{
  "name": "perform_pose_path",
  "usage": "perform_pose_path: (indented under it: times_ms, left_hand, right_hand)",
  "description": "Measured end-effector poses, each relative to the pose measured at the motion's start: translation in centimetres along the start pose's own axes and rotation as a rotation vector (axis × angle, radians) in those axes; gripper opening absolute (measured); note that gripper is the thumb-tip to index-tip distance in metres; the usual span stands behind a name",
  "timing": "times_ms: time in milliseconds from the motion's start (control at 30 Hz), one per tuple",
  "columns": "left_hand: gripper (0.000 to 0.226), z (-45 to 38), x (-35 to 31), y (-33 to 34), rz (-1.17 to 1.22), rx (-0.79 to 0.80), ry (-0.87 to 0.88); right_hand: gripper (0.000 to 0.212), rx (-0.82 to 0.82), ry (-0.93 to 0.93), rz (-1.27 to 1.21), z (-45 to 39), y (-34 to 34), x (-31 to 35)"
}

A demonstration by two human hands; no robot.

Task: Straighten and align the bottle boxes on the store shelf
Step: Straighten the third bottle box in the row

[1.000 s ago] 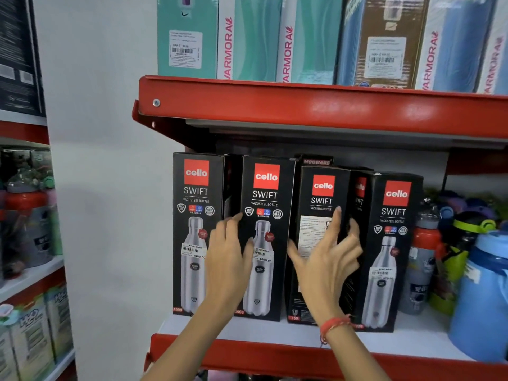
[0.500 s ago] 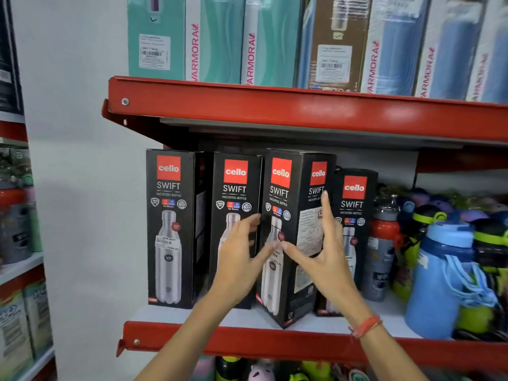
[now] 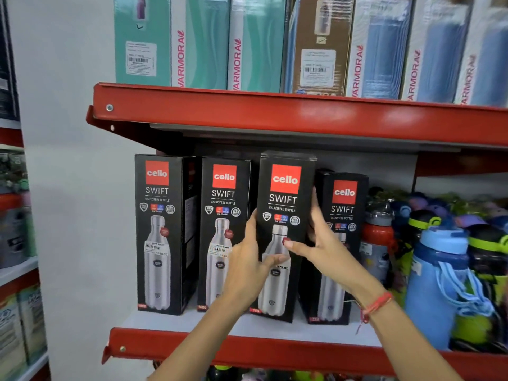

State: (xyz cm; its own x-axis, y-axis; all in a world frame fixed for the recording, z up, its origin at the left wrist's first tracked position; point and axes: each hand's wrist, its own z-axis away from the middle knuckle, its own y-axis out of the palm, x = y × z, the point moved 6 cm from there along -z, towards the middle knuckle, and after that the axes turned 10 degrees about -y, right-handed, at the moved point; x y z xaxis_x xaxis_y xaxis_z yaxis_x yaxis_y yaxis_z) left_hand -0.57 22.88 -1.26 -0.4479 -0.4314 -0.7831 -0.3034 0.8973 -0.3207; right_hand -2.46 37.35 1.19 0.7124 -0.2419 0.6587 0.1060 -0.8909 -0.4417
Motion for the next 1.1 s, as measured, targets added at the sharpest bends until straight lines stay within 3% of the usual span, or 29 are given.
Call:
perform_pose_path:
  times_ms: [100, 233, 500, 633, 733, 833, 900, 967, 1033, 1100]
  left_hand:
    - [0.097, -1.3, 0.9, 1.4, -0.105, -0.053, -0.053]
    - [0.097, -2.5, 2.3, 3.0, -0.163, -0.012, -0.138]
    - [0.099, -3.3, 3.5, 3.5, -0.244, 0.012, -0.163]
    - [0.088, -2.2, 2.6, 1.3, -0.322, -0.024, -0.021]
    - [0.064, -0.6, 2.1, -2.7, -0.151, -0.115, 0.119]
    - [0.037, 0.8, 3.6, -8.2, -0.09, -0.355, 0.204]
    - [0.036, 1.6, 5.5, -11.9, -0.133, -0.57, 0.18]
    - [0.045, 2.0, 8.1, -15.1, -0.083, -0.67, 0.031]
    - [0.061, 1.7, 10.9, -16.7, 0.006, -0.573, -0.124]
    - [0.072, 1.2, 13.2, -17.1, 0.139, -0.35, -0.203]
  right_hand:
    - [0.107, -0.105, 0.036, 0.084, -1.1, 0.1, -1.4]
    - [0.105, -0.167, 0.106, 0.165, -1.8, 0.4, -2.5]
    - [0.092, -0.331, 0.185, 0.452, -1.5, 1.3, -1.7]
    - [0.072, -0.587, 0.026, 0.601, -1.1, 1.5, 1.4]
    - [0.054, -0.717, -0.229, 0.416, -1.4, 2.9, 4.6]
    - [0.045, -0.532, -0.255, 0.108, -2.5, 7.2, 5.7]
    - [0.045, -0.372, -0.19, -0.013, -2.8, 11.3, 5.1]
    - [0.049, -0.247, -0.099, -0.057, -2.9, 15.4, 3.9]
    - [0.057, -0.175, -0.009, -0.119, -2.8, 18.9, 2.9]
    - [0.066, -0.115, 0.05, -0.168, -2.8, 21.8, 2.4]
